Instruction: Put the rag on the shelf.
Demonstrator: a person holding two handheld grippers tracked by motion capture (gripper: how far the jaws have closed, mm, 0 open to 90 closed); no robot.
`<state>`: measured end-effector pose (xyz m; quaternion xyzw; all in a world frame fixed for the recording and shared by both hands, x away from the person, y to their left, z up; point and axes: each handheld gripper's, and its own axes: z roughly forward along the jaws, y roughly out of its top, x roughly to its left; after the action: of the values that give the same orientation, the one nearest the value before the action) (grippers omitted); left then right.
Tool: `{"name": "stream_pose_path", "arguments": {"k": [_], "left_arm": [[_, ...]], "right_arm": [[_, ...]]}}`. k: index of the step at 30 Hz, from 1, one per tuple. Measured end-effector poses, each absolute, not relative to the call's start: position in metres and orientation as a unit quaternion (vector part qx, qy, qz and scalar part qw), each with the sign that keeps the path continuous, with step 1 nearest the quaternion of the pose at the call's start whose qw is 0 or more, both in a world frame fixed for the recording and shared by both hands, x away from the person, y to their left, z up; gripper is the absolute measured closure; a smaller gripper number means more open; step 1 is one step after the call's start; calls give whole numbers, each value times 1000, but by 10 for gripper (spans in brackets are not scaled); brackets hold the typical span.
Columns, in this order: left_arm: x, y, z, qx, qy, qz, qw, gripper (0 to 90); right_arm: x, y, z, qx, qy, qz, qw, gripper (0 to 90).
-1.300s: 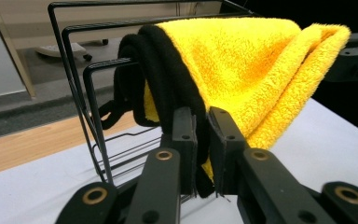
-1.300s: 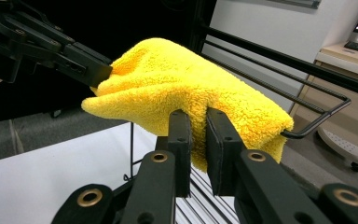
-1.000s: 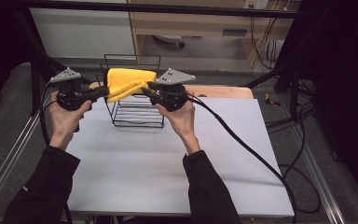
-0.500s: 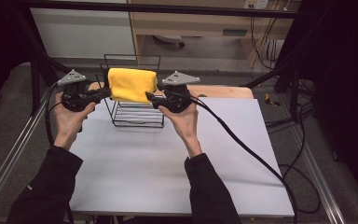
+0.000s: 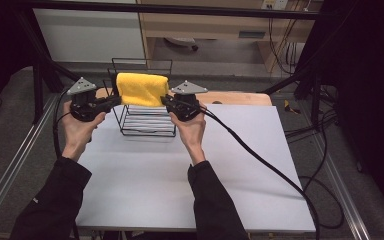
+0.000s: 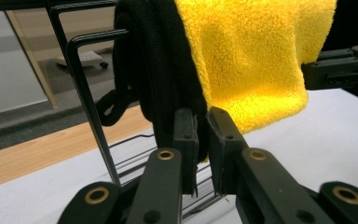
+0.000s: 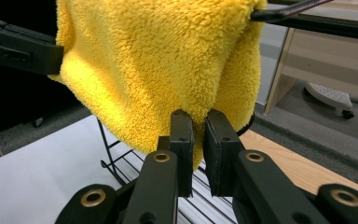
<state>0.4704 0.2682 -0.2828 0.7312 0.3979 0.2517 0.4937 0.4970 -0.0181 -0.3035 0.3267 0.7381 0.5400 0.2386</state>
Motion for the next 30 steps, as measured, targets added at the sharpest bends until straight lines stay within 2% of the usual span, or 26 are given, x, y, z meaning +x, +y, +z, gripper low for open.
{"name": "stream_pose_path", "arguments": {"k": [5, 8, 15, 18, 30], "left_arm": [[472, 268, -285, 728, 398, 255, 497, 803], [469, 271, -284, 728, 394, 252, 502, 735], [458, 274, -284, 744, 391, 256, 479, 531], [453, 274, -289, 750, 389, 246, 475, 456], [437, 261, -325, 781, 372, 203, 459, 236]], "right_arm": [[499, -20, -303, 321, 742, 539, 237, 809], [494, -22, -300, 311, 745, 541, 234, 758], [476, -43, -289, 303, 748, 551, 213, 560], [470, -57, -286, 305, 750, 551, 203, 504], [445, -124, -305, 348, 755, 521, 194, 247]]}}
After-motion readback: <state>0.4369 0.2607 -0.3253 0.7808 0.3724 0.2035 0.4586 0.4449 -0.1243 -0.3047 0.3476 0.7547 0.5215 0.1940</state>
